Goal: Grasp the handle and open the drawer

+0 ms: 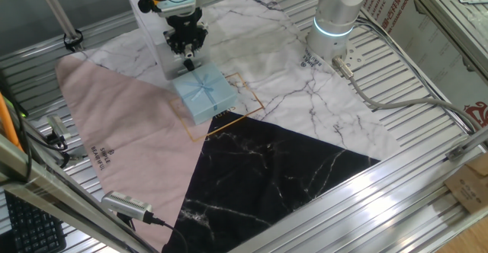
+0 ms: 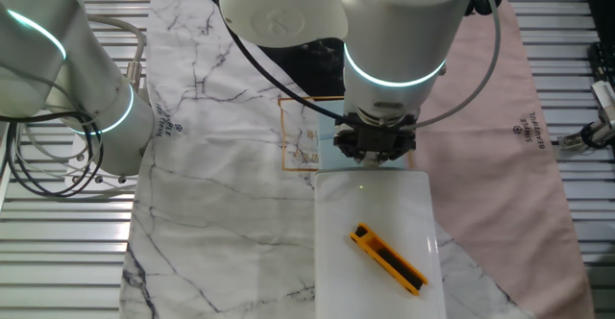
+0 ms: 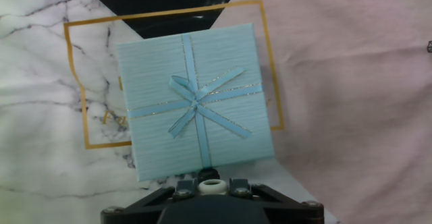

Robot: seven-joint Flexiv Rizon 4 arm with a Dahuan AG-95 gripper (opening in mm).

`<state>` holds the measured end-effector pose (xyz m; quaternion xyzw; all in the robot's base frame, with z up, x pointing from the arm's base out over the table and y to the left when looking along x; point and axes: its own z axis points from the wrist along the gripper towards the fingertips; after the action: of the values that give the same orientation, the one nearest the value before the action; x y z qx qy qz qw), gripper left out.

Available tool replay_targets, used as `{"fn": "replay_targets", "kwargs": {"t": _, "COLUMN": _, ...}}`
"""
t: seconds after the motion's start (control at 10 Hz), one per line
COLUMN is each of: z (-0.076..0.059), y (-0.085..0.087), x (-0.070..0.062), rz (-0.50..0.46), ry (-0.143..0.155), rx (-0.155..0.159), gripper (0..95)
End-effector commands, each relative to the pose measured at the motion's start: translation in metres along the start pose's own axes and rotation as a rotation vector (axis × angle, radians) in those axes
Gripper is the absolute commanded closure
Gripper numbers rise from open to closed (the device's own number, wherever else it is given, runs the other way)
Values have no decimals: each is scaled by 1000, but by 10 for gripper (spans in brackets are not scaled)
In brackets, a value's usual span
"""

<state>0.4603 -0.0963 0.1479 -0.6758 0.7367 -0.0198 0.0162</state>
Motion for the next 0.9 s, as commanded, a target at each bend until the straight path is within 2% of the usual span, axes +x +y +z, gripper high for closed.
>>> {"fn": "replay_targets", "kwargs": {"t": 0.1, "z": 0, "y": 0, "x": 0, "rz": 1, "ry": 2, "rx": 0, "gripper": 950}}
{"fn": "replay_targets", "kwargs": {"t": 0.9, "z": 0, "y": 1, "x": -6, "rz": 5, "ry": 9, "rx": 1, "gripper": 950}}
